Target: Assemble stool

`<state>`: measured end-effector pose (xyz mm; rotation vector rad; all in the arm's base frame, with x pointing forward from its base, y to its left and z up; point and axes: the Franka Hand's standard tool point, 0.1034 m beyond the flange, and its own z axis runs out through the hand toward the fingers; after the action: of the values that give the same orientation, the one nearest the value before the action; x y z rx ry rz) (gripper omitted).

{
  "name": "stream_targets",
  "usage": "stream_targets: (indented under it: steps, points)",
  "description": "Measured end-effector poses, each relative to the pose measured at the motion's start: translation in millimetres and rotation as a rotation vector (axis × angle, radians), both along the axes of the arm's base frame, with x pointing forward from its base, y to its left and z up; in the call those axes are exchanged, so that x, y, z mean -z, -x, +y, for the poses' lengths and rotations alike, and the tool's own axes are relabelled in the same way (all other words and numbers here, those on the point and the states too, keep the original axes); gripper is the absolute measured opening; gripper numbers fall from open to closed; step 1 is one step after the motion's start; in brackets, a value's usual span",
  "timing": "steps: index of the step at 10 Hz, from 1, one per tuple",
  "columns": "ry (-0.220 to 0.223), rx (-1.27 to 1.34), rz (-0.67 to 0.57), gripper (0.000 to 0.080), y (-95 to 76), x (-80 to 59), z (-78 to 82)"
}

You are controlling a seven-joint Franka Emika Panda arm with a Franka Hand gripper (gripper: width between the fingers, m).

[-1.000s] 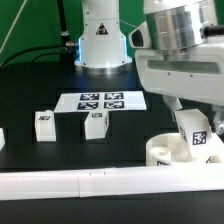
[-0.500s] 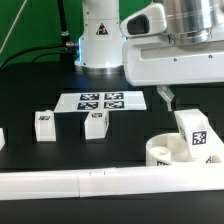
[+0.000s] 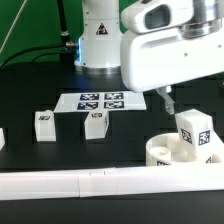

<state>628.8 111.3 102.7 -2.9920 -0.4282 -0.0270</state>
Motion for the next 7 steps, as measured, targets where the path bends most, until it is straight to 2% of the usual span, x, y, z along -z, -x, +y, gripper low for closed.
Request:
stream_targets:
  steps: [1, 2, 3, 5, 7]
  points:
    - [0.0, -0.064, -0.025, 0.0649, -1.7, 0.2, -2.7]
    - [-0.019, -0.027, -0.047, 0.0649, -3.9, 1.2, -9.3]
    - [0.001, -0.129, -0.055, 0.0649, -3.3, 2.2, -13.3]
    - [0.013, -0.248, -0.067, 0.0649, -3.3, 3.1, -13.8]
    - [0.122, -0.672, -0.097, 0.0649, -8.4, 1.9, 0.5]
